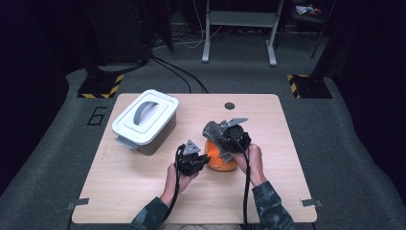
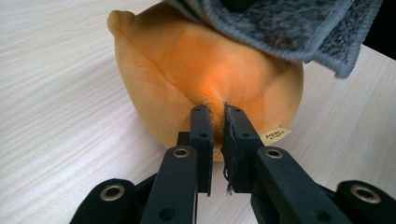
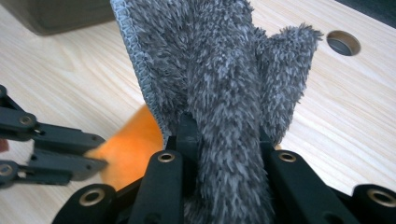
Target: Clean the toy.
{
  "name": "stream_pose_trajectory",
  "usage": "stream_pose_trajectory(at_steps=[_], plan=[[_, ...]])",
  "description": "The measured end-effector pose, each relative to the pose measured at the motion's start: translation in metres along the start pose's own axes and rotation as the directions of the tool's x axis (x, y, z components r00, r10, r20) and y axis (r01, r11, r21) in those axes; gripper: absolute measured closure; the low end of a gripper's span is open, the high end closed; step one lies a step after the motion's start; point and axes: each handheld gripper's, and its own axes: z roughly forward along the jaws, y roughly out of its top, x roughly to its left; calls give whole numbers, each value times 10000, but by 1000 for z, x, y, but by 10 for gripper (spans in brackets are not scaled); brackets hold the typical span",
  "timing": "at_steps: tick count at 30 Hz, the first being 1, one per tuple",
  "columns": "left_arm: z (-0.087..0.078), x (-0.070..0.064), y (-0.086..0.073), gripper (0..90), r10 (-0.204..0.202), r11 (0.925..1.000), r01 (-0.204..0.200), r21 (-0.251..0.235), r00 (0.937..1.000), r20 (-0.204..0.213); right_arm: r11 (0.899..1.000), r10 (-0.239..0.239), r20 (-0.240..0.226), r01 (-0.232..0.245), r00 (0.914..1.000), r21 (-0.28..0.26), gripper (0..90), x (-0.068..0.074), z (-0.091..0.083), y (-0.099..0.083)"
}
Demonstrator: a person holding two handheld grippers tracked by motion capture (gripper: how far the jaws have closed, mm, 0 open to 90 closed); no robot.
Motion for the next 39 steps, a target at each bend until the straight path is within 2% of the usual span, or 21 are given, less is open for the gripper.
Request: stream_pose_trajectory(at_steps=[6,9,11,13,17,26,34,37,39], plan=[[0,1,1,828,135,9999,-135,19,9999,-29,9994,341,118,-340,9993,-76,740,-11,-6,-12],[0,0,0,828,77,10000,-77,10,10000,-44,9987,510,234,-508,9984,-76,739,-19,-9,-18],[0,2,0,828,103,9999,-103,67,9999,-79,9978,668,311,-667,9973,-43,739,-25,-11,-23],[0,3,-1,828,7,10000,-7,40,10000,-73,9961,871,575,-875,9945,51,739,-29,-12,-30],[0,2,-1,828,-15,10000,15,15,10000,-16,9920,1247,589,-1257,9904,135,739,-42,-11,-46],[1,2,-1,828,13,10000,-13,-8,10000,-60,9791,1965,607,-1991,9786,408,739,-58,0,-77],[1,4,-1,828,20,10000,-20,17,10000,-89,9616,2517,457,-2552,9667,1013,738,-61,24,-101],[1,4,-2,827,-68,10000,68,-24,9999,-104,9607,2525,336,-2547,9670,1100,739,-62,28,-105],[0,4,-1,827,9,10000,-9,-9,9999,-137,9612,2527,525,-2569,9661,1009,740,-63,23,-103]])
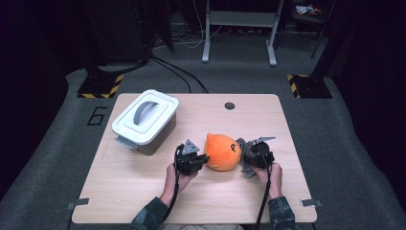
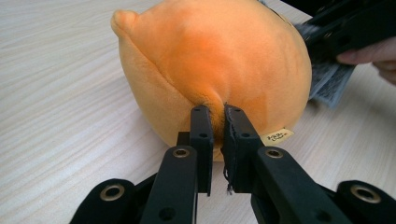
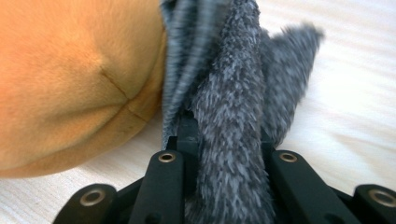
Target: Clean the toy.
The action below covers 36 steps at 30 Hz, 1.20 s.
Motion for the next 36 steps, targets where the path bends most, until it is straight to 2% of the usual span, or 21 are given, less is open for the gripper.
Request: stream_pose_trajectory(at_steps=[1,4,6,7,9,11,12,14,18,23,25,28,29,32,36], plan=[[0,0,0,827,10,10000,-10,19,10000,1,10000,63,53,-63,10000,-53,740,0,-5,1],[0,2,-1,826,-35,10000,35,-6,10000,16,9971,61,261,-41,9996,-760,740,-2,-26,8],[0,2,0,826,-14,10000,14,-1,10000,-3,9917,26,87,-15,10000,-1283,741,2,-42,15],[0,2,0,826,0,10000,0,-15,10000,-18,9894,-79,88,91,9999,-1447,740,6,-49,18],[0,2,0,826,26,10000,-26,-4,10000,-30,9850,-404,-226,360,9989,-1685,740,14,-56,26],[0,2,0,825,33,10000,-33,-2,10000,-40,9840,-731,-330,667,9968,-1650,740,24,-54,32],[0,2,0,824,43,10000,-44,-13,9999,-102,9862,-729,-385,663,9966,-1518,740,29,-52,34],[0,3,-1,819,72,10000,-72,5,9999,-111,9871,-903,-185,870,9957,-1347,741,35,-44,36],[-3,4,-2,748,195,9998,-195,-40,9998,-109,9899,-628,-328,580,9975,-1297,741,31,-38,37],[-3,1,-4,565,790,9966,-783,236,9964,-311,9904,-616,-284,576,9977,-1253,741,29,-36,39],[0,-1,-4,520,1142,9927,-1117,466,9919,-549,9901,-690,-273,651,9972,-1244,741,29,-35,40],[5,-4,-4,487,1478,9880,-1438,567,9863,-732,9908,-669,-263,633,9974,-1194,741,28,-34,42],[6,-4,-4,485,1586,9861,-1545,617,9850,-680,9913,-561,-247,527,9981,-1203,741,29,-34,42],[10,-4,-4,497,1567,9868,-1532,533,9853,-689,9913,-624,-345,579,9975,-1181,741,28,-33,42],[13,-5,-4,603,1625,9859,-1596,511,9850,-582,9907,-658,-396,605,9970,-1218,741,27,-33,42]])
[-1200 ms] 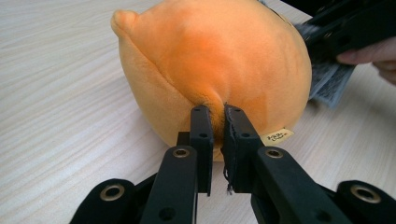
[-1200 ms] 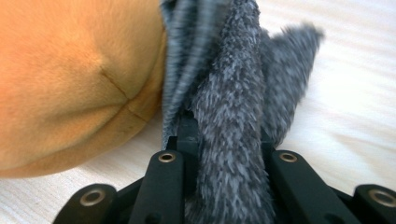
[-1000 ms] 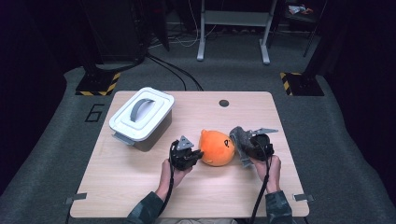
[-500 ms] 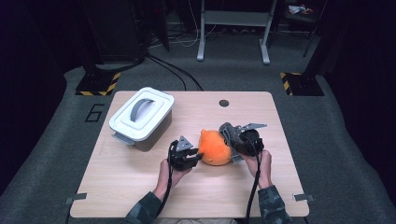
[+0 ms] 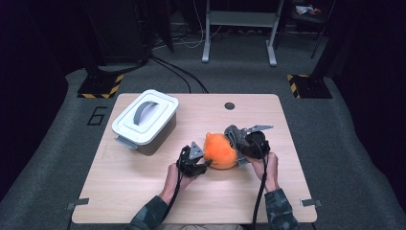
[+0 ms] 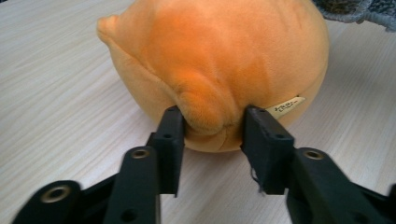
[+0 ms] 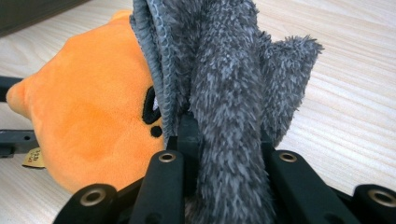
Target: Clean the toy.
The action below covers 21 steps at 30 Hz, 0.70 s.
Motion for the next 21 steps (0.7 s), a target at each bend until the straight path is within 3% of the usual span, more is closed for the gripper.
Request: stream_pose_trajectory(at_steps=[3,7,8,9,11,15,17,21], plan=[[1,0,1,722,85,10000,-85,8,10000,-20,10000,2,32,-2,10000,-37,741,0,0,-1],[1,1,3,804,-58,10000,58,-19,10000,80,9999,72,66,-71,10000,-143,741,-2,-2,-2],[1,1,3,812,-202,9998,203,-53,9997,132,9997,208,69,-207,9998,-144,741,-2,-3,-2],[0,2,4,818,-389,9992,391,-100,9990,208,9998,-4,26,4,10000,-207,740,-4,-4,-2],[-2,2,5,824,-560,9983,565,-169,9981,262,9992,233,86,-230,9997,-315,741,-4,-7,-2],[-6,2,12,827,-889,9956,901,-277,9952,412,9981,27,127,-19,9999,-613,741,-5,-18,1],[-8,1,16,827,-1042,9938,1059,-353,9935,464,9977,93,65,-88,9999,-666,740,-2,-24,5],[-12,-3,23,827,-1199,9919,1216,-378,9917,456,9961,-316,-148,303,9994,-825,740,10,-31,14]])
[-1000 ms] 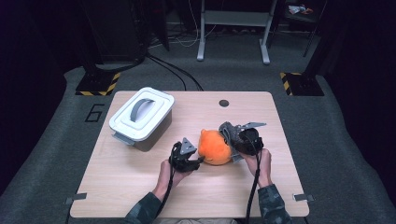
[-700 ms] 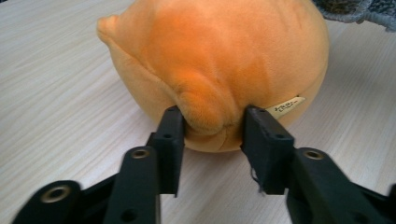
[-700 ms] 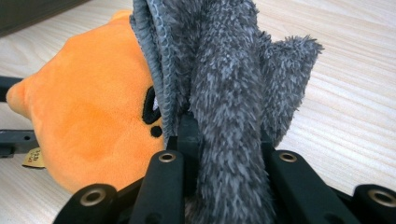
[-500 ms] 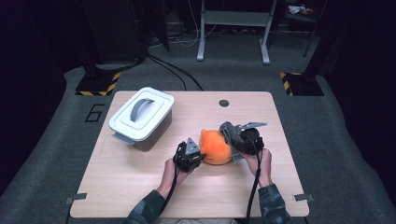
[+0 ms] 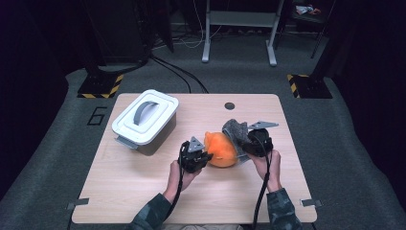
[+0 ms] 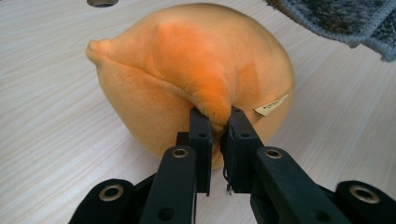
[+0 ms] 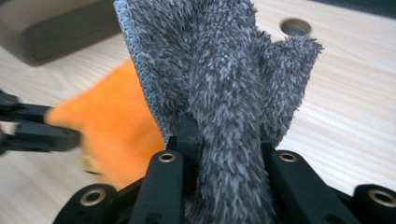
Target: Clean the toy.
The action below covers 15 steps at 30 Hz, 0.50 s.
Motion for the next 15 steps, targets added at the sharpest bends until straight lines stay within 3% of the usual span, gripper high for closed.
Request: stream_pose_trajectory(at_steps=[6,8,11,15], plan=[[2,-3,1,824,61,10000,-60,-55,9999,121,9977,-677,-460,677,9966,-26,740,27,4,18],[2,-4,1,824,-10,10000,12,-80,9998,211,9960,-886,-652,889,9939,21,740,35,11,23],[3,-4,1,824,203,9998,-202,-38,9997,137,9944,-968,-702,995,9928,362,740,46,24,24],[3,-1,-3,823,98,10000,-98,-1,9998,156,9932,-1050,-555,1076,9929,448,741,46,30,21]])
